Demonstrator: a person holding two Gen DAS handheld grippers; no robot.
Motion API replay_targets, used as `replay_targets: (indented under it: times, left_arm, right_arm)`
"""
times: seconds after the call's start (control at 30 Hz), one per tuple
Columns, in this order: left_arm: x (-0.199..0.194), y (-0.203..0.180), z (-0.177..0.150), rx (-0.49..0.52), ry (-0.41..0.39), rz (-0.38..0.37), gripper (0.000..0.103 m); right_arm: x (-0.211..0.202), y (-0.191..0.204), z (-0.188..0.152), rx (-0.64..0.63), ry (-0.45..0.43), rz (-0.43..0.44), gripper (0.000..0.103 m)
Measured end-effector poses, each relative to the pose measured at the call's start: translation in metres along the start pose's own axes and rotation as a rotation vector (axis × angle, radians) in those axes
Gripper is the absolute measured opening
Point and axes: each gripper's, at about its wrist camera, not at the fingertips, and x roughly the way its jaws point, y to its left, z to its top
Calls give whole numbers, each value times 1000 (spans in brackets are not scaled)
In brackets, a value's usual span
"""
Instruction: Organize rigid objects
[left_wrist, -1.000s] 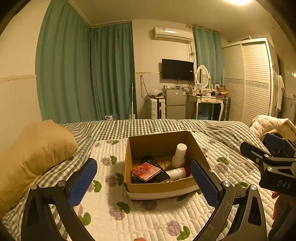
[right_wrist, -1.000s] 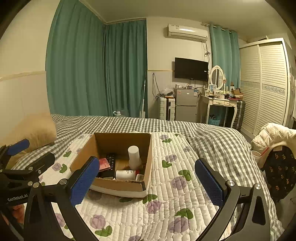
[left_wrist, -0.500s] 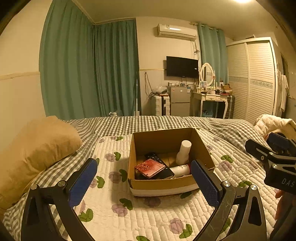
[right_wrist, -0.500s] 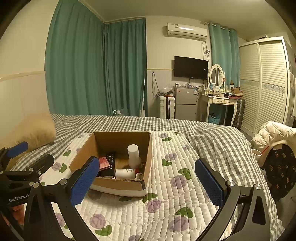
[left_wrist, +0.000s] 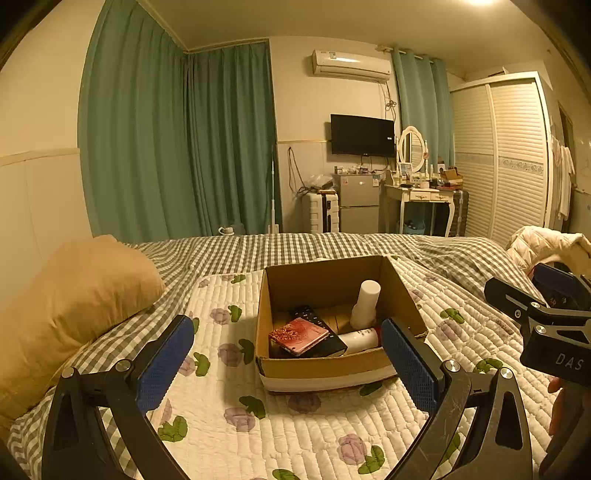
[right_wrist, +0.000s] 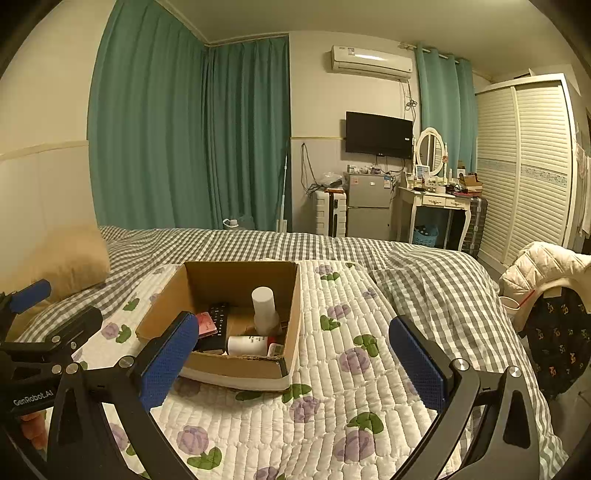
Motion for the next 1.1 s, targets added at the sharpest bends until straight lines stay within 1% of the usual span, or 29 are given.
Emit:
replay_targets:
  times: [0.3,0.67,0.93,1.1]
  left_arm:
    - [-1,2,0,-1,-6,5,103]
    - [-1,2,-1,2,2,9,103]
    - [0,1,-1,5,15,18,103]
    - [0,1,-1,11,16,8,103]
  right_arm:
    - [4,5,-2,-9,12,1,103]
    - [8,4,-5,-1,25,-8,103]
    - [7,3,-6,0,18,-8,103]
    - [6,4,-6,-3,21,-9,103]
